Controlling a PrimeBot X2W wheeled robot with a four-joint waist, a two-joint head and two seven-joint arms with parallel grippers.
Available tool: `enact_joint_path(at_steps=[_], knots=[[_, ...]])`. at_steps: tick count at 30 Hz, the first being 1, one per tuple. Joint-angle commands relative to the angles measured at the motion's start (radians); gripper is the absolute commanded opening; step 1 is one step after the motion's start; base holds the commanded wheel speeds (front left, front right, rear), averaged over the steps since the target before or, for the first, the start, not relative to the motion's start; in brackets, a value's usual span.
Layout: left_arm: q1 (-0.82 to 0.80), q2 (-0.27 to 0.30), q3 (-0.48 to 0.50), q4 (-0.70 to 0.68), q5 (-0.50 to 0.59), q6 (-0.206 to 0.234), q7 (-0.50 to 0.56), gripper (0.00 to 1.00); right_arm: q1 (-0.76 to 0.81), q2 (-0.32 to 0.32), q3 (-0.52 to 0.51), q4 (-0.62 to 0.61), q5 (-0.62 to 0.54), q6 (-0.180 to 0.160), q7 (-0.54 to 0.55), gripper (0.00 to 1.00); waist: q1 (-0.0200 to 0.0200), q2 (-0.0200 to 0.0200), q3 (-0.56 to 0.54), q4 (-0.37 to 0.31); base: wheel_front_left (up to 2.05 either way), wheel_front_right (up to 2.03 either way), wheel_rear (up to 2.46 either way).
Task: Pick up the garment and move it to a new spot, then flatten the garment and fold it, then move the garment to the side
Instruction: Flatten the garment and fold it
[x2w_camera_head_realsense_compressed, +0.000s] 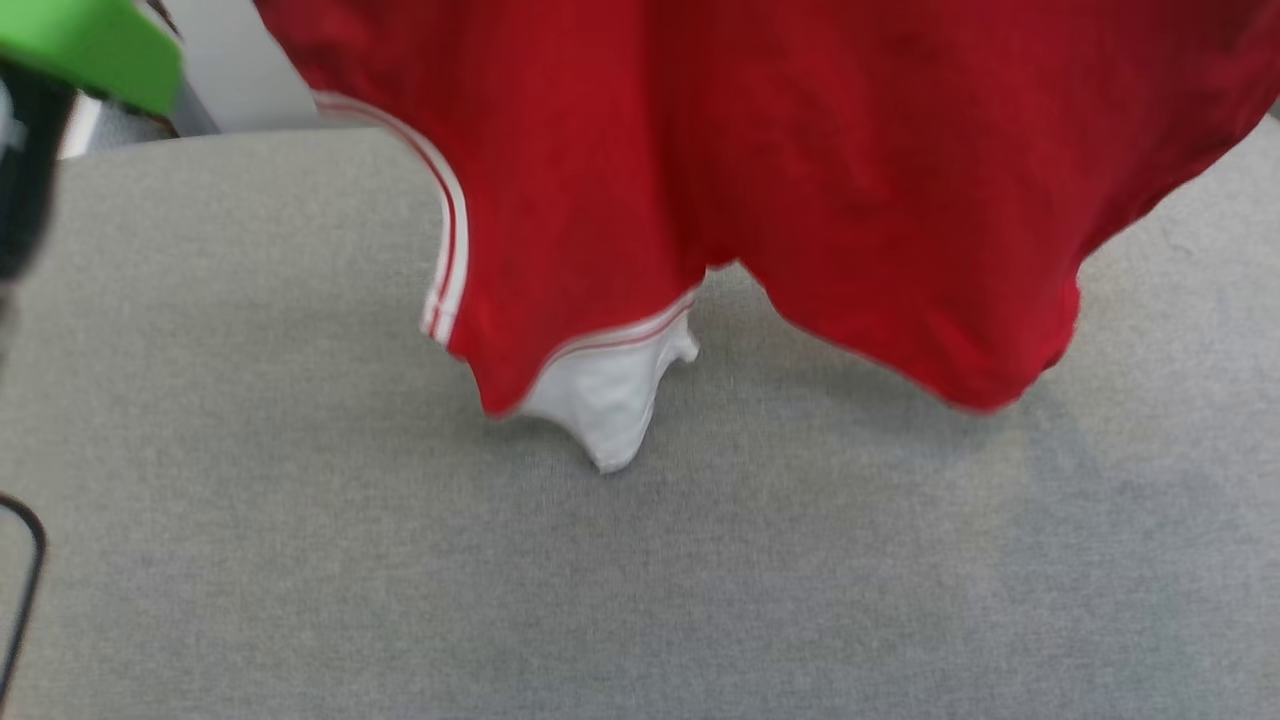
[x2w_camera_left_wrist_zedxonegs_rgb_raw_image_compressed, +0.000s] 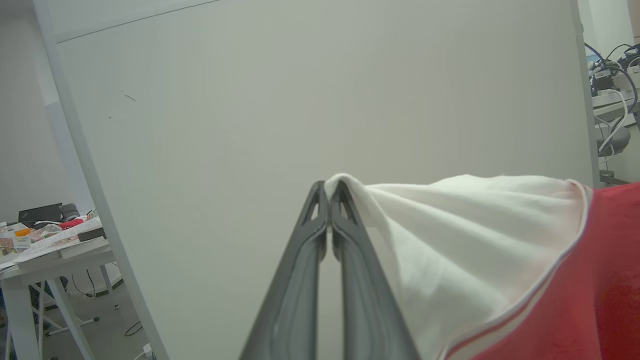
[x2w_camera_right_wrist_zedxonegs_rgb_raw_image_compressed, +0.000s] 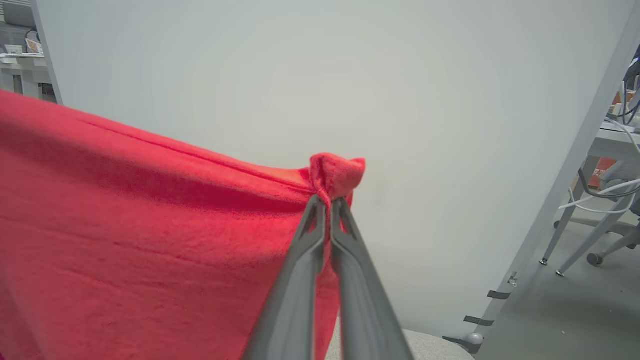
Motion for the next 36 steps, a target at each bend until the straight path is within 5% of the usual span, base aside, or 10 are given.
enact_joint_path(at_steps=[1, 13, 26, 36], knots=[[-0.049, 0.02, 0.011, 0.017, 0.017, -0.01, -0.004, 0.0, -0.039, -0.005, 0.004, 0.013, -0.011, -0.001, -0.01, 0.0, 0.0, 0.0, 0.106, -0.001, 0.0, 0.0, 0.0], [-0.525, 0.035, -0.032, 0.279, 0.113, -0.166, -0.021, 0.0, -0.465, -0.02, 0.099, 0.215, -0.065, -0.001, -0.084, 0.0, 0.0, 0.0, 0.41, 0.007, 0.0, 0.0, 0.0], [-1.002, -0.102, -0.065, 0.774, 0.213, -0.194, -0.266, 0.0, -0.878, 0.046, 0.144, 0.56, -0.175, -0.001, -0.221, 0.0, 0.0, 0.0, 0.597, 0.013, 0.0, 0.0, 0.0], [-1.023, -0.155, -0.114, 1.0, 0.2, -0.23, -0.449, 0.0, -0.978, 0.095, 0.211, 0.736, -0.215, -0.001, -0.366, 0.0, 0.0, 0.0, 0.654, 0.041, 0.0, 0.0, 0.0]])
